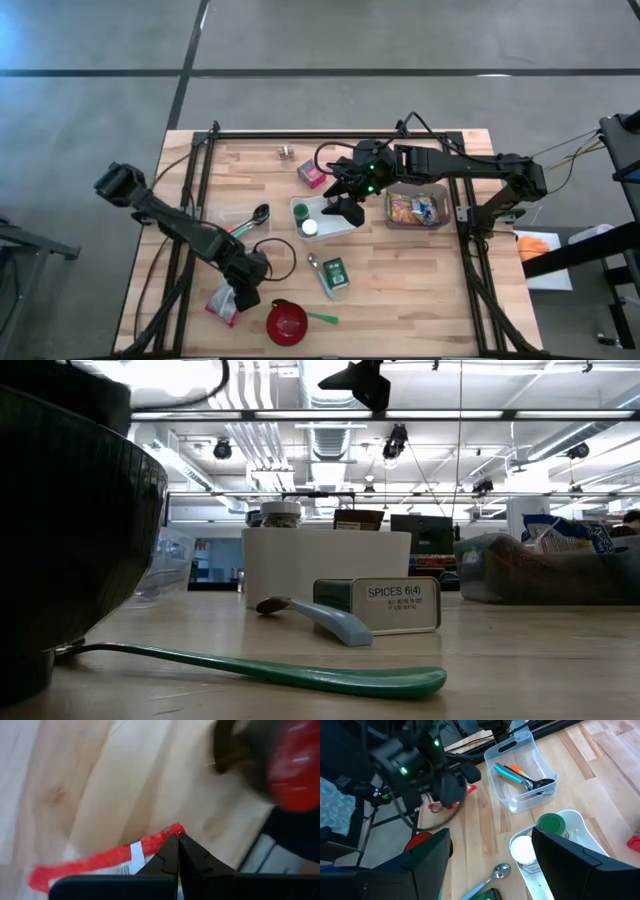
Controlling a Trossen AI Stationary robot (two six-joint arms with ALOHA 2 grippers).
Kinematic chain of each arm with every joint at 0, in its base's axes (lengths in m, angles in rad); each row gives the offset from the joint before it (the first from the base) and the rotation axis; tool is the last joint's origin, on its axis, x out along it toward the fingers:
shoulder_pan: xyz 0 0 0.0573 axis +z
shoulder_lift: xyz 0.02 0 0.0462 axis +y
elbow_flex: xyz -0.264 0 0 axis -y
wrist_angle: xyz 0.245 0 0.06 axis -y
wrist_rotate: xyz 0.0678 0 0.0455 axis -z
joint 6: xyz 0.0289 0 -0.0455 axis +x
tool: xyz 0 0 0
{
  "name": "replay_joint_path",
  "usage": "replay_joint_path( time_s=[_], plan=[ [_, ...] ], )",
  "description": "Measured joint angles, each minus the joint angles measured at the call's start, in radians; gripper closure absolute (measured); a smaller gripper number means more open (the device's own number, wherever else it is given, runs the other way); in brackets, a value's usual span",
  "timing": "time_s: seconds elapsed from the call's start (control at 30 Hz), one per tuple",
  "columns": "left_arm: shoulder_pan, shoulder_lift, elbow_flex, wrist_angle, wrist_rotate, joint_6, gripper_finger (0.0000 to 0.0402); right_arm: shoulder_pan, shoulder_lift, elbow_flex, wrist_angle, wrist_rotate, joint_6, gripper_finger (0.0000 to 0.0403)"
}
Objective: Pick & Place Food Item
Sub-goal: Put the red noodle pack into the black bin
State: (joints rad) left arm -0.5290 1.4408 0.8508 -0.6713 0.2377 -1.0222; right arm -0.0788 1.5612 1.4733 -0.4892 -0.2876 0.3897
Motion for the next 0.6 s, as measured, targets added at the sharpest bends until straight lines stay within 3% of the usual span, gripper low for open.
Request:
replay_joint_path(
  time_s=[0.3, 0.6],
  plan=[
    [0.000, -0.153, 0.079, 0.015, -0.036, 0.000, 0.0401, 0.000, 0.000, 0.000, 0.005, 0.000, 0.000, 0.0126],
    [0.000, -0.259, 0.123, 0.217, -0.065, 0.073, 0.0401, 0.000, 0.000, 0.000, 0.053, 0.000, 0.002, 0.0126]
  ],
)
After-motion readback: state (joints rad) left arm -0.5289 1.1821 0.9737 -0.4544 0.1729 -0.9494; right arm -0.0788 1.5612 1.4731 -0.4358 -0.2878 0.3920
